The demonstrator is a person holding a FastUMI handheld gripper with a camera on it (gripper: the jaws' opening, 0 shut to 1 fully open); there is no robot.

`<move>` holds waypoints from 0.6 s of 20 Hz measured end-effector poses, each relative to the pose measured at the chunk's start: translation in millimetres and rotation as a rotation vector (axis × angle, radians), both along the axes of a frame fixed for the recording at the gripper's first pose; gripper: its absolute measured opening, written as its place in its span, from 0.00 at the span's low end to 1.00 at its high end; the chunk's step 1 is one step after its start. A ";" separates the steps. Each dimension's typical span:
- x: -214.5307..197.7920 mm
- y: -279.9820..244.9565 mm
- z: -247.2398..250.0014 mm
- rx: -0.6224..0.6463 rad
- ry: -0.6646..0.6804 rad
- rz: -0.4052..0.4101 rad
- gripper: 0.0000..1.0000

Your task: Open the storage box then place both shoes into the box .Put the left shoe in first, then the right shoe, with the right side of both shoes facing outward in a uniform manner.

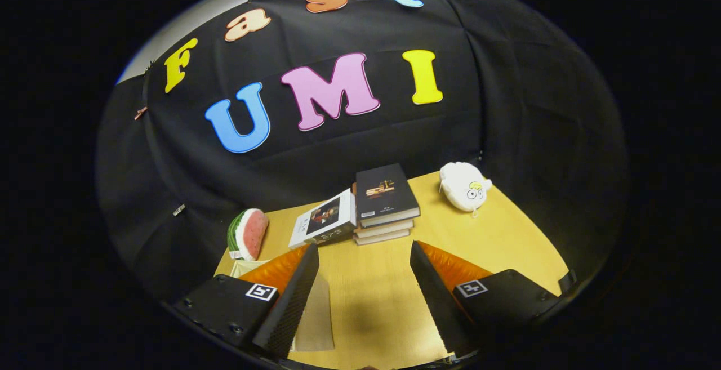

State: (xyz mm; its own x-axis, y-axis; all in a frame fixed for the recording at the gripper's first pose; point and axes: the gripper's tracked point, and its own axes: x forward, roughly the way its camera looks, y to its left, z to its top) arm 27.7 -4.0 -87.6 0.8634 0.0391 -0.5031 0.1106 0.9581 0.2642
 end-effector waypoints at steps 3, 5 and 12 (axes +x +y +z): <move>13.2 -36.1 23.0 -0.096 -0.110 -0.030 0.99; 21.6 -52.1 44.3 -0.123 -0.182 -0.031 0.99; 39.8 -89.6 106.8 -0.190 -0.408 -0.002 0.99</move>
